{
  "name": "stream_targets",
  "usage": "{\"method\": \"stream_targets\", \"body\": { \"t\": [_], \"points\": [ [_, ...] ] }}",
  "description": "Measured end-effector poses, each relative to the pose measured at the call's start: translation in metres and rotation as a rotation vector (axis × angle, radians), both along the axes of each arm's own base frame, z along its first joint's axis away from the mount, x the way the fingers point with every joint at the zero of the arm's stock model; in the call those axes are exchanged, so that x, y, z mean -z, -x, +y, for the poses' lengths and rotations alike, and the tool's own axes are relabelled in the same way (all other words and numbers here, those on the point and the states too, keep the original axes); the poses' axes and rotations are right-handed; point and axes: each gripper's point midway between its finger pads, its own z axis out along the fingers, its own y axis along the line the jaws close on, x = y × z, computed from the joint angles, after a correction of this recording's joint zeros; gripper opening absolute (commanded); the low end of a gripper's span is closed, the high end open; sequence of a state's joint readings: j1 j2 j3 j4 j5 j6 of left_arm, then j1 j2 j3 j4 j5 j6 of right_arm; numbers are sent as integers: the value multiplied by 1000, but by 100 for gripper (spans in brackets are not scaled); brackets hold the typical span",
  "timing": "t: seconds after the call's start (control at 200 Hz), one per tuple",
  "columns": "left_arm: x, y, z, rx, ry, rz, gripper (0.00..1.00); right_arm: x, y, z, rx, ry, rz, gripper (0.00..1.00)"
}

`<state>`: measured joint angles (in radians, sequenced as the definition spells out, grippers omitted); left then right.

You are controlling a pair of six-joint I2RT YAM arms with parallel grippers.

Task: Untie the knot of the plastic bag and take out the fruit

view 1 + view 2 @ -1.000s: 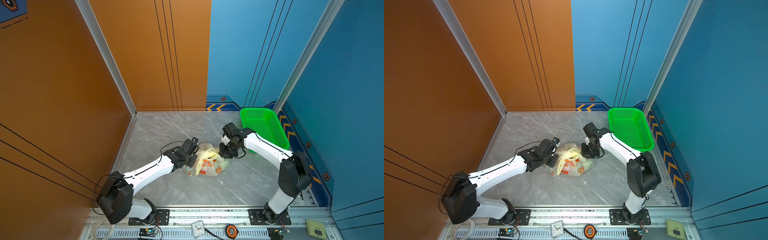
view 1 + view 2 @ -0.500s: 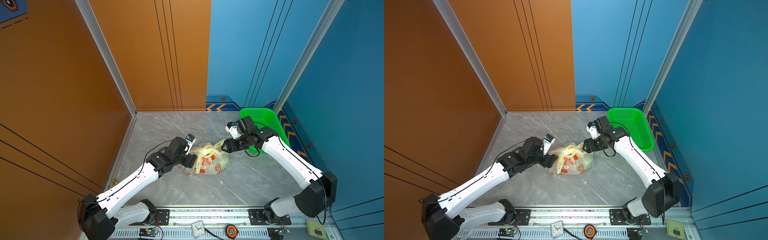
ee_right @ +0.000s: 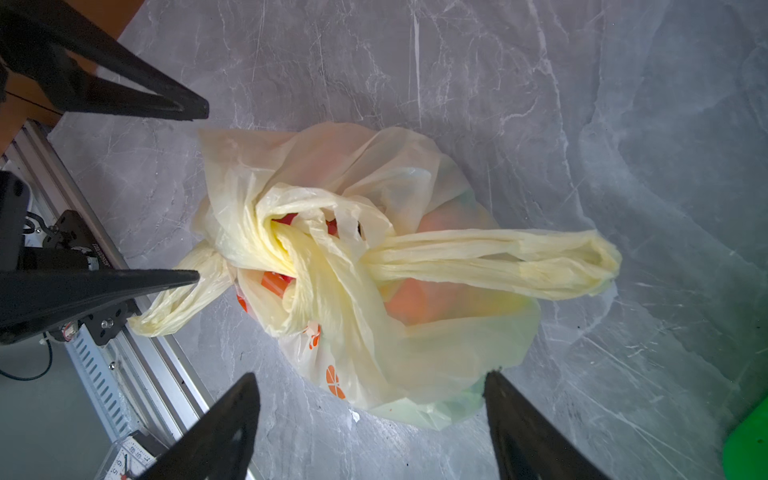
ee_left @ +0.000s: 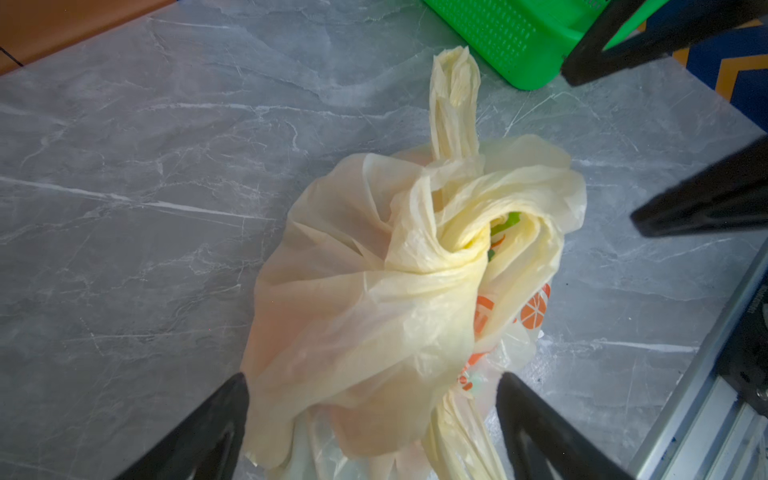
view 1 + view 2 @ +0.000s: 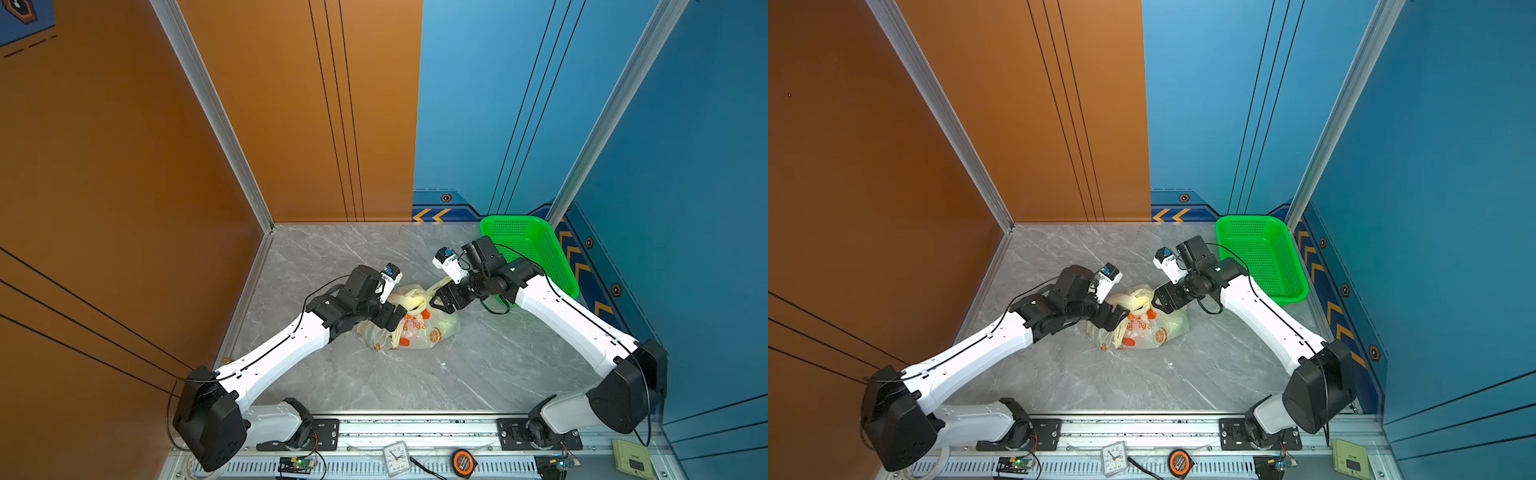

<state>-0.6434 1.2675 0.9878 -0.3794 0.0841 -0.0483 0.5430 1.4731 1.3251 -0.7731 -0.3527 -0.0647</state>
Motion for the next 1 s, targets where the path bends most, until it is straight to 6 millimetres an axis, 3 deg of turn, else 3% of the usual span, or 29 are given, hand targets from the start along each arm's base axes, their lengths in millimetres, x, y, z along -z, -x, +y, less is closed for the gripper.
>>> {"method": "stream_targets", "body": {
  "t": [0.175, 0.436, 0.836, 1.001],
  "points": [
    [-4, -13, -5, -7, 40, -25, 87, 14, 0, 1, -20, 37, 2, 80],
    [15, -12, -14, 25, 47, 38, 75, 27, -12, 6, -22, 55, -9, 68],
    [13, -14, -21, 30, 91, 40, 27, 37, -15, 18, -47, 57, -15, 38],
    [14, -14, -21, 28, 97, 47, 14, 41, -16, 22, -53, 57, -14, 17]
  ]
}}
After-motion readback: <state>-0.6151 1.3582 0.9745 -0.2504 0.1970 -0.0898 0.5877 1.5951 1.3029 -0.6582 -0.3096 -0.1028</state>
